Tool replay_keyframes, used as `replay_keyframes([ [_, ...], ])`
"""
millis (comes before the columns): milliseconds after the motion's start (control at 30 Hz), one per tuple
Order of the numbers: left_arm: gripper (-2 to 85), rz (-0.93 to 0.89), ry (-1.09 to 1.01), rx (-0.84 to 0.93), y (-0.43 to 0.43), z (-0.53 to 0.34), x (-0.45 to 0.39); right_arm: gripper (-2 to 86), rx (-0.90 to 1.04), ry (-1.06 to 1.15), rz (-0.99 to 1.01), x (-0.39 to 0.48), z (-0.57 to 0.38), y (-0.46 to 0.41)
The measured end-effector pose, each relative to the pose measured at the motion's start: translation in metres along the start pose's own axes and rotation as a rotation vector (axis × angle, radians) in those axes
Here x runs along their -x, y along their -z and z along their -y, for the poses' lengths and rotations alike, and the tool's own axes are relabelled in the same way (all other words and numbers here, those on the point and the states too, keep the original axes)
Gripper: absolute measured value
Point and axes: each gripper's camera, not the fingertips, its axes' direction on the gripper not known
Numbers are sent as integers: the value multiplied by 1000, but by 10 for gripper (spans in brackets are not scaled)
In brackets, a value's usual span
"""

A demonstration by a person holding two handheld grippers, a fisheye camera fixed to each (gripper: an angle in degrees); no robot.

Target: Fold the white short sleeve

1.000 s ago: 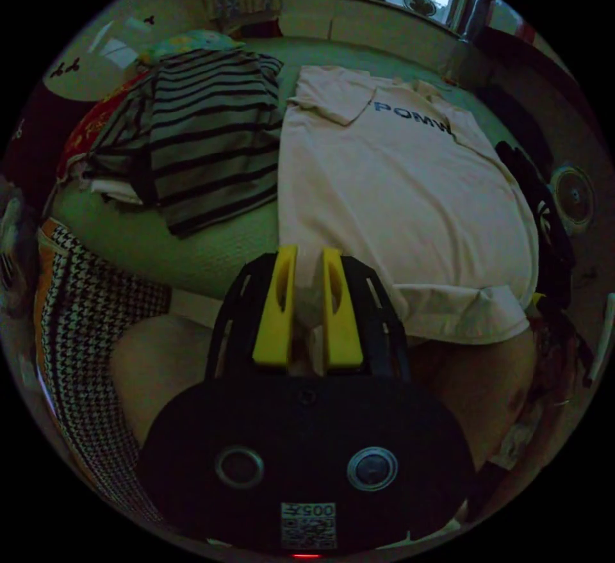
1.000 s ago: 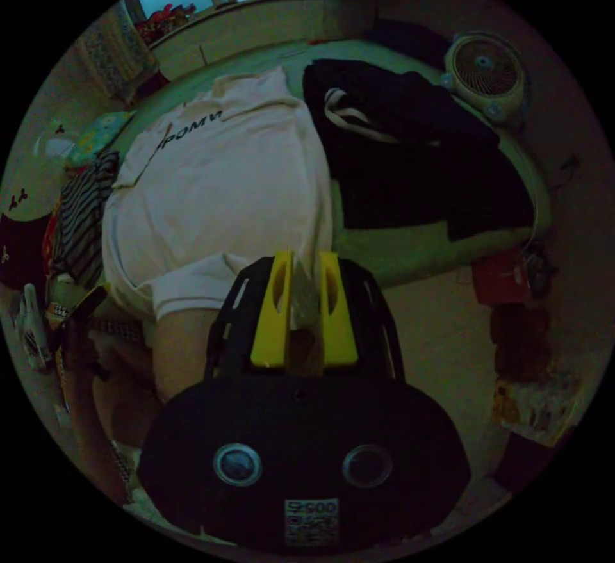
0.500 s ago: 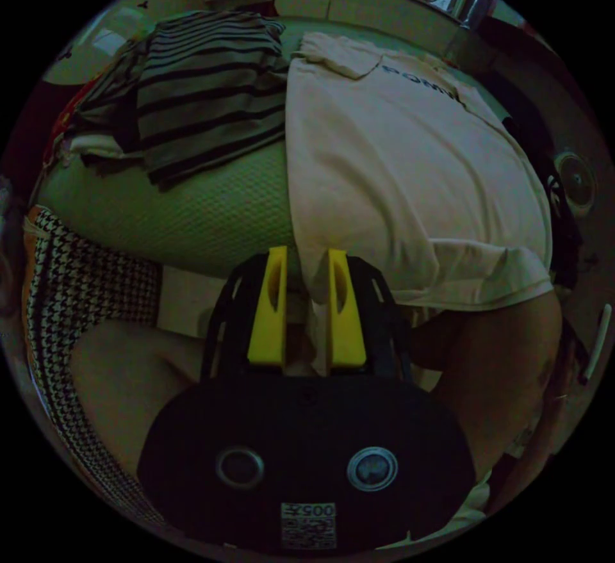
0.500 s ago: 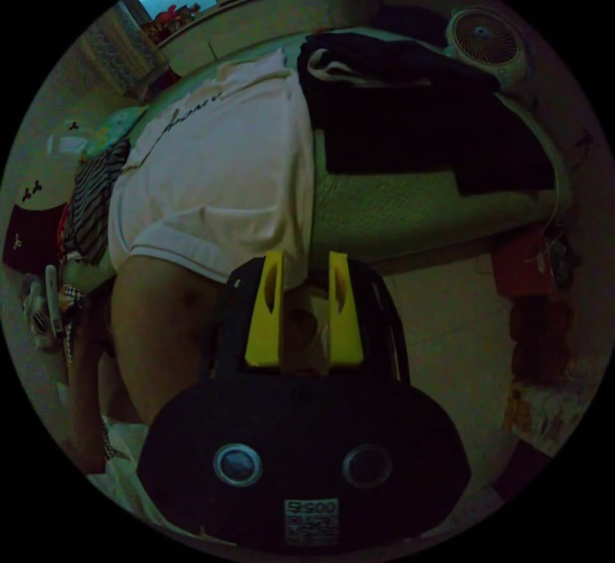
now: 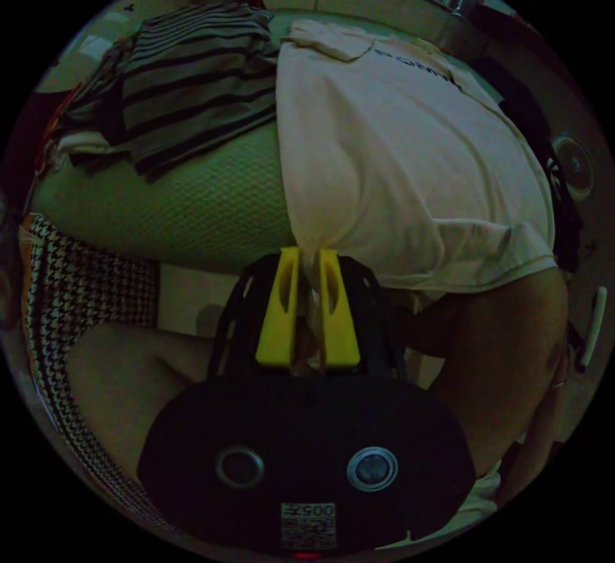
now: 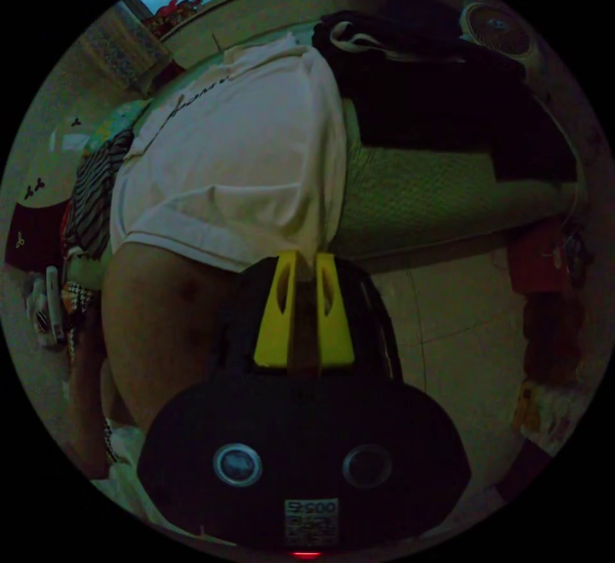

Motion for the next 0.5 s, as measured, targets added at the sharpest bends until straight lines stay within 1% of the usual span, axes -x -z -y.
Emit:
replay_keyframes([
  [33, 24, -7, -2, -19, 3, -3, 5, 6, -13, -1, 16, -2, 0, 4],
  [133, 12, -25, 1, -47, 11, -6, 16, -11, -30, -31, 39, -8, 1, 13],
  [233, 8, -32, 10, -58, 20, -4, 27, -15, -54, -46, 45, -11, 4, 23],
  [400, 5, -29, 15, -80, 44, 4, 48, -15, -125, -31, -9, -9, 17, 51],
  [500, 4, -3, 10, -98, 71, 13, 61, -15, -215, -22, -20, -7, 28, 79],
])
